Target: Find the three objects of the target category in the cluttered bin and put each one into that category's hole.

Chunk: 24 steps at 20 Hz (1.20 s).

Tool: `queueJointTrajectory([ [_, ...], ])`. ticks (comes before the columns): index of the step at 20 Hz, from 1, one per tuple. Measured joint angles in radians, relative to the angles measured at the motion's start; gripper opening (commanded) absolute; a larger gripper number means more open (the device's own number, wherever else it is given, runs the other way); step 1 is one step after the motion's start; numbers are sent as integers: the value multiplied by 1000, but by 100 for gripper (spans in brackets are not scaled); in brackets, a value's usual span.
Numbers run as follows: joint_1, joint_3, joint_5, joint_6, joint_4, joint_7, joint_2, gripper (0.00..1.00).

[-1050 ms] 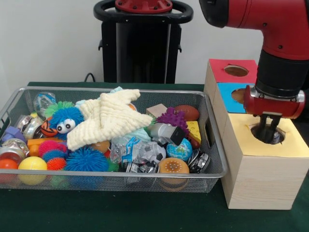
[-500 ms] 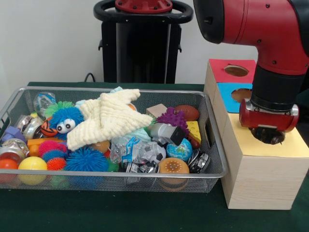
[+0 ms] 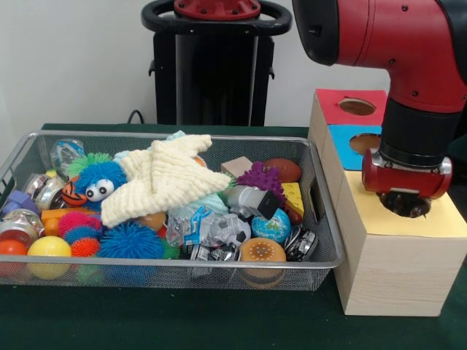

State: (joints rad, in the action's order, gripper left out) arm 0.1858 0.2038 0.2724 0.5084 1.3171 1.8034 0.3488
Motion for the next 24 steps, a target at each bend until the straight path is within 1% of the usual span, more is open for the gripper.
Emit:
queueJointTrajectory([
  [2,0,0,0,0,2,0,4,0],
  [7,-1,0,0,23,22,0,47,0],
  [11,-3,0,0,92,27,0,95,0],
  [12,-6,0,0,127,27,0,116,0],
  [15,-10,0,0,171,27,0,146,0],
  [20,-19,0,-1,200,27,0,185,0],
  [24,-23,0,-1,200,27,0,197,0],
])
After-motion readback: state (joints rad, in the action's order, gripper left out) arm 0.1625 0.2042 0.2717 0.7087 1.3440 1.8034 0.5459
